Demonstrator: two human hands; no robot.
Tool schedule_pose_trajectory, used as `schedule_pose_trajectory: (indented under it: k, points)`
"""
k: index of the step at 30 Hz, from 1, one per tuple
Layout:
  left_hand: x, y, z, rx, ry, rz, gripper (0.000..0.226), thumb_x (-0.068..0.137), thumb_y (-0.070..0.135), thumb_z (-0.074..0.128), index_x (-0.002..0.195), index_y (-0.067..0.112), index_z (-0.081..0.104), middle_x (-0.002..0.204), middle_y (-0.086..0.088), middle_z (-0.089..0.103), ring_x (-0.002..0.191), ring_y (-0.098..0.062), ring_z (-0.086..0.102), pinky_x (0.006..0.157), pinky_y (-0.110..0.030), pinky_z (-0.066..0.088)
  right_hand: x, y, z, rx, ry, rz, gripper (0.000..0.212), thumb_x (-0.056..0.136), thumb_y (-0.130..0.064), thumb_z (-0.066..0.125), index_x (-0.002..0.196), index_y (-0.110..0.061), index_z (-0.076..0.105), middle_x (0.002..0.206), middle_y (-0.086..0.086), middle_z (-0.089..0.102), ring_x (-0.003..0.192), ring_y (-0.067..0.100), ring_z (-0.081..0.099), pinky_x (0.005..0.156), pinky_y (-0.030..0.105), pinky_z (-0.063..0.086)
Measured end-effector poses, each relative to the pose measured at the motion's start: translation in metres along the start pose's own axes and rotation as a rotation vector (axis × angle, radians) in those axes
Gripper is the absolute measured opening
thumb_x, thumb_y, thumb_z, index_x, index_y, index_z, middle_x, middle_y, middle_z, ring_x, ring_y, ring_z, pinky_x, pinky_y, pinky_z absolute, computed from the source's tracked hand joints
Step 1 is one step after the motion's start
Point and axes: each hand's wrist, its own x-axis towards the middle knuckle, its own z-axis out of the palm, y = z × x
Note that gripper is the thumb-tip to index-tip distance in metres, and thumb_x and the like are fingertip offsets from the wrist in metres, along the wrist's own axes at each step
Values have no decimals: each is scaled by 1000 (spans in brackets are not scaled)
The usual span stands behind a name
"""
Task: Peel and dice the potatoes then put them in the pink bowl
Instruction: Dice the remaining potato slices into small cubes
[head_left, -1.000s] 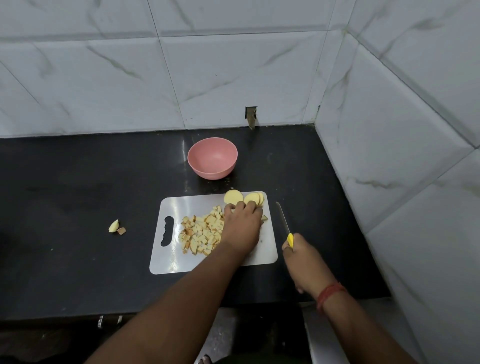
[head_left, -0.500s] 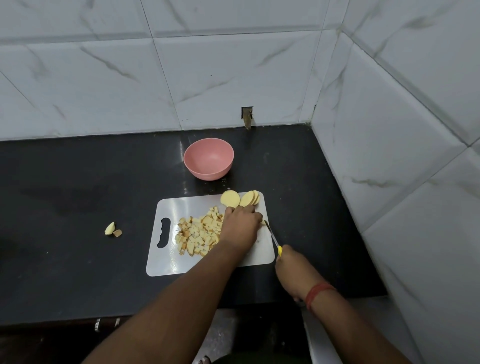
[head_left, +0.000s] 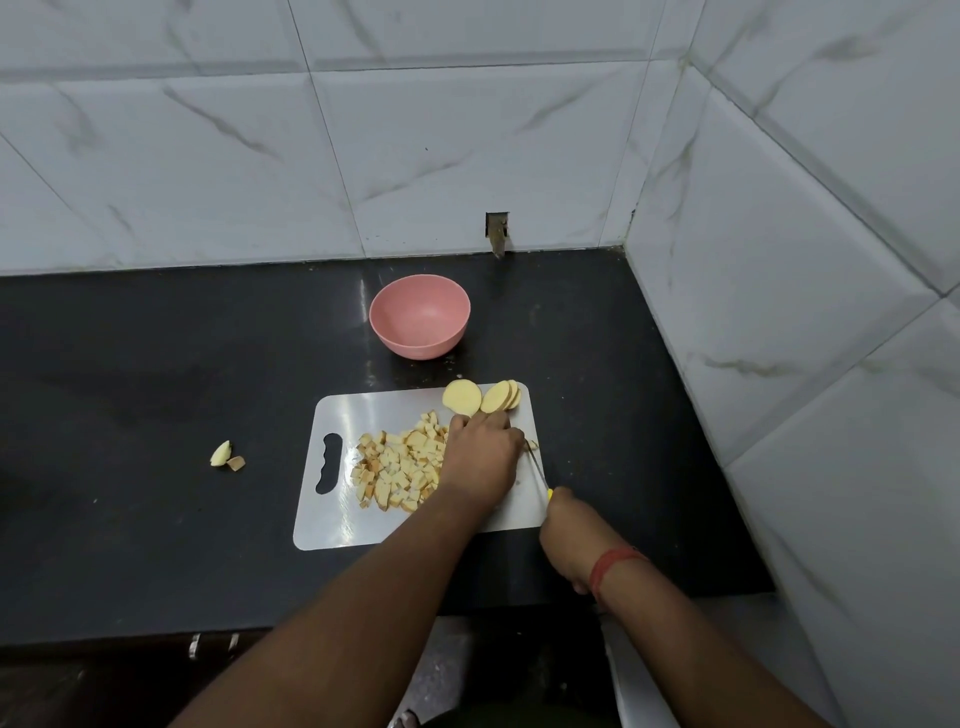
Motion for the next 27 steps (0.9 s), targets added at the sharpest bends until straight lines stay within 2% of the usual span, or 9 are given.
schedule_pose_trajectory:
  k: [2,4,6,9,15,18,22,24,27]
  points:
    - [0,-1,1,-10,2,-5,24,97,30,58,118,28,71,114,1,62,111,-20,53,96,-39,36,-6,5,2,-2,-39,-29,23,97,-9,36,117,-6,45,104,13,58,93,26,57,70,28,40]
    - [0,-3,3,-26,4,-2,26,98,30,57,120,28,70,116,2,62,112,-20,53,98,-40,36,-16,11,3,-25,-35,-33,9,95,-7,36,98,-11,43,94,9,58,91,28,61,65,29,42]
    - [-1,-4,3,-45,15,-18,27,100,33,54,122,28,69,120,3,61,114,-19,52,99,-40,36,-24,13,2,-6,-8,-24,8,95,-8,36,89,-12,38,90,10,58,83,29,62,58,30,43]
    - [-7,-6,4,-84,38,-77,31,100,36,49,124,27,66,124,3,59,115,-19,50,99,-39,35,-26,8,-5,66,10,-6,12,94,-8,34,102,-9,43,95,12,55,74,30,59,49,32,48]
    - [-10,-6,5,-95,41,-101,30,102,32,45,122,27,68,123,3,59,112,-19,49,98,-38,35,-21,-9,-15,59,-10,9,25,89,-2,33,111,-7,43,105,15,56,76,33,61,52,37,54]
    - [-9,-7,4,-83,32,-91,30,104,32,45,122,26,69,123,2,60,114,-19,49,100,-39,35,-18,-15,-13,36,-20,15,25,89,0,34,112,-6,43,109,18,57,66,30,58,52,39,54]
    - [-9,-8,5,-70,28,-86,31,104,34,46,123,28,69,123,2,60,113,-19,50,101,-39,35,-12,-19,-9,12,-48,48,27,90,2,39,116,-5,41,98,16,57,85,34,66,64,45,57]
    - [-9,-8,5,-70,29,-89,31,104,35,45,123,28,69,122,2,61,113,-18,50,100,-39,35,-8,-18,-7,-21,-66,29,28,91,1,44,118,-4,40,86,11,54,93,33,66,68,39,55]
    - [-9,-8,5,-71,32,-89,32,104,36,45,123,27,69,122,2,61,114,-18,50,101,-39,35,-12,-14,-4,-1,-63,-34,23,97,-9,39,119,-7,43,113,17,59,107,34,60,83,34,49]
